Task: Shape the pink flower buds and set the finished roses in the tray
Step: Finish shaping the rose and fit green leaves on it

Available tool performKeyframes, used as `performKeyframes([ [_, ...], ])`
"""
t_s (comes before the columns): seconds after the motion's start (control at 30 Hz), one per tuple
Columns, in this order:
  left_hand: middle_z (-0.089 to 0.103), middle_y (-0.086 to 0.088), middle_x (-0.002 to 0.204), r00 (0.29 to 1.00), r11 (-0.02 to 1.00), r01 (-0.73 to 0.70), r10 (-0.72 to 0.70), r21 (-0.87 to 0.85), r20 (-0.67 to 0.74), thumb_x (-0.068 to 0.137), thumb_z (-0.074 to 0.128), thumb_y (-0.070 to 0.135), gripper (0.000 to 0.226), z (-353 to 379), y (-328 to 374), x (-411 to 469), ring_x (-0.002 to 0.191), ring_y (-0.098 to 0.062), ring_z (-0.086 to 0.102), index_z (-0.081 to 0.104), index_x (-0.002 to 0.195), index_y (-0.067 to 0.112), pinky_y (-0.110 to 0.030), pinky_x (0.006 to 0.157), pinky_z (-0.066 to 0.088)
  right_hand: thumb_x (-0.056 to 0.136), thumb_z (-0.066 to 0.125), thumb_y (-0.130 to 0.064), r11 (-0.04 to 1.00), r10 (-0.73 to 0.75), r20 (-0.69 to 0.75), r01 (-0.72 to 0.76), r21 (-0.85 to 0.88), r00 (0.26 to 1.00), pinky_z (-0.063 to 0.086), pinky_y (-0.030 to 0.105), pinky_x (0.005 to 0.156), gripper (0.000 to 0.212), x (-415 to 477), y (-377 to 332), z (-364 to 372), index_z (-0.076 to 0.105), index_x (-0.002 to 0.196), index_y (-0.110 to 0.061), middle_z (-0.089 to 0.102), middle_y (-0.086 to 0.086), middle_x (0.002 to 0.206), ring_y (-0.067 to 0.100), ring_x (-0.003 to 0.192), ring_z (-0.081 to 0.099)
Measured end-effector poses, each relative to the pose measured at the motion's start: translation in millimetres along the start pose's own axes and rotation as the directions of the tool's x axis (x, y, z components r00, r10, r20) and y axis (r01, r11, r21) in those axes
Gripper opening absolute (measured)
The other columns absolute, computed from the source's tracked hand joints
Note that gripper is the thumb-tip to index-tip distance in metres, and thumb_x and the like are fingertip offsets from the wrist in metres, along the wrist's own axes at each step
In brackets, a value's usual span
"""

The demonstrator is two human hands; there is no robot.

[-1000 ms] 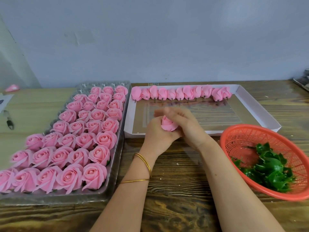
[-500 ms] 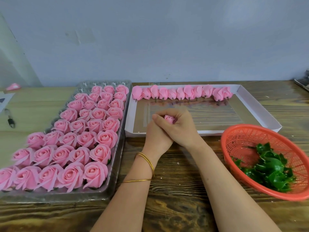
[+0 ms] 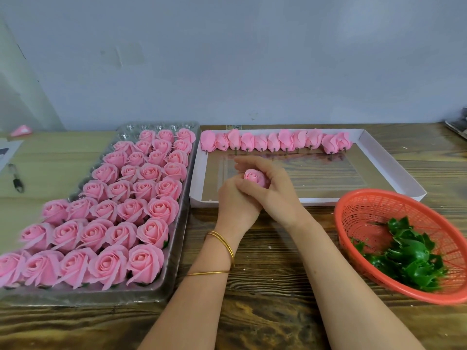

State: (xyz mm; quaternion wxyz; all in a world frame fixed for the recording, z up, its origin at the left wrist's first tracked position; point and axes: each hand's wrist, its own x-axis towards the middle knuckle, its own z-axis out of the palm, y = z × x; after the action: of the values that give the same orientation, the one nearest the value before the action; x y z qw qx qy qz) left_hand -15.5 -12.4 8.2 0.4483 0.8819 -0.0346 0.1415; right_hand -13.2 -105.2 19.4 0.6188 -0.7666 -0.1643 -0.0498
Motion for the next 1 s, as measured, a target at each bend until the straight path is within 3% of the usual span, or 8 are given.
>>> performKeyframes([
  [0.1, 0.063, 0.002, 0.075, 1.0, 1.0, -0.001, 0.001, 0.003, 0.002, 0.089, 0.06, 0.019, 0.011, -1.4, 0.9, 0.7, 0.08, -0.02, 0.062, 0.063, 0.079, 0.022, -0.03, 0.069, 0.049, 0.083, 0.063, -0.023, 1.0, -0.017, -0.038, 0.018, 0.022, 0.999, 0.048, 0.024, 0.099, 0.038, 0.8, -1.3, 2.4, 0.068, 0.12, -0.015, 0.069, -0.003, 0.118, 0.003, 0.111, 0.062],
  [0.2, 0.06, 0.004, 0.071, 0.999, 0.999, 0.017, -0.015, -0.045, 0.03, 0.09, 0.058, 0.017, 0.013, -1.4, 2.5, 0.7, 0.076, -0.021, 0.062, 0.065, 0.078, 0.018, -0.027, 0.063, 0.045, 0.089, 0.055, -0.028, 0.988, -0.007, -0.06, 0.017, 0.154, 0.998, 0.048, 0.018, 0.092, 0.027, 2.6, -3.1, 3.0, 0.072, 0.106, -0.017, 0.073, -0.004, 0.106, 0.006, 0.105, 0.065],
  [0.33, 0.053, 0.01, 0.065, 1.0, 0.999, -0.013, 0.012, -0.04, -0.024, 0.093, 0.055, 0.016, 0.031, -1.1, 2.4, 0.5, 0.074, -0.022, 0.061, 0.049, 0.064, 0.028, -0.03, 0.064, 0.048, 0.095, 0.062, -0.016, 0.999, -0.013, -0.054, 0.015, 0.038, 0.998, 0.047, 0.017, 0.088, 0.017, 2.9, 1.2, 4.2, 0.073, 0.107, -0.012, 0.072, -0.003, 0.103, 0.002, 0.098, 0.065],
  [0.4, 0.051, 0.012, 0.065, 0.999, 0.999, -0.005, 0.004, -0.036, -0.037, 0.093, 0.056, 0.018, 0.03, 0.2, 0.9, 1.8, 0.069, -0.014, 0.058, 0.049, 0.066, 0.028, -0.027, 0.063, 0.048, 0.092, 0.066, -0.015, 1.0, -0.002, -0.005, 0.002, 0.005, 1.0, 0.047, 0.015, 0.09, 0.021, 1.8, 1.9, 3.7, 0.071, 0.113, -0.014, 0.07, -0.007, 0.107, -0.003, 0.1, 0.063],
  [0.5, 0.05, 0.015, 0.064, 0.999, 0.998, 0.018, -0.02, -0.066, -0.028, 0.093, 0.058, 0.018, 0.035, 0.6, -1.2, 1.9, 0.062, 0.003, 0.049, 0.046, 0.063, 0.033, -0.007, 0.052, 0.037, 0.089, 0.07, -0.015, 1.0, 0.015, 0.072, -0.016, 0.012, 0.997, 0.047, 0.011, 0.089, 0.029, 1.2, 0.3, 0.6, 0.067, 0.118, -0.017, 0.067, -0.009, 0.112, -0.006, 0.102, 0.061],
  [0.67, 0.058, 0.013, 0.069, 0.999, 0.992, 0.049, -0.046, -0.117, 0.028, 0.088, 0.063, 0.023, 0.026, 0.6, -2.4, 1.6, 0.069, -0.001, 0.055, 0.054, 0.066, 0.033, -0.013, 0.055, 0.04, 0.083, 0.076, -0.01, 0.995, -0.002, 0.011, 0.001, 0.102, 1.0, 0.048, 0.022, 0.098, 0.047, 0.1, -2.9, -3.7, 0.061, 0.127, -0.016, 0.066, 0.0, 0.121, 0.005, 0.115, 0.061],
  [0.83, 0.047, 0.015, 0.067, 0.999, 0.999, -0.036, 0.036, -0.005, 0.04, 0.092, 0.056, 0.019, 0.029, 0.6, 0.9, 0.8, 0.072, -0.011, 0.051, 0.046, 0.069, 0.033, -0.021, 0.06, 0.038, 0.086, 0.072, -0.007, 0.998, -0.024, 0.042, 0.021, 0.057, 0.999, 0.045, 0.014, 0.093, 0.022, 1.4, -2.1, -2.1, 0.072, 0.107, -0.011, 0.07, 0.002, 0.114, 0.004, 0.109, 0.062],
  [1.0, 0.047, 0.017, 0.061, 0.997, 0.997, -0.071, 0.071, -0.032, -0.016, 0.088, 0.057, 0.01, 0.039, -1.3, 3.1, -0.6, 0.059, 0.005, 0.046, 0.045, 0.06, 0.034, -0.009, 0.051, 0.035, 0.085, 0.062, -0.032, 0.988, 0.059, 0.113, -0.074, 0.138, 0.992, 0.045, 0.016, 0.095, 0.03, 1.7, -0.1, -1.5, 0.073, 0.107, -0.015, 0.073, -0.004, 0.107, 0.006, 0.108, 0.064],
])
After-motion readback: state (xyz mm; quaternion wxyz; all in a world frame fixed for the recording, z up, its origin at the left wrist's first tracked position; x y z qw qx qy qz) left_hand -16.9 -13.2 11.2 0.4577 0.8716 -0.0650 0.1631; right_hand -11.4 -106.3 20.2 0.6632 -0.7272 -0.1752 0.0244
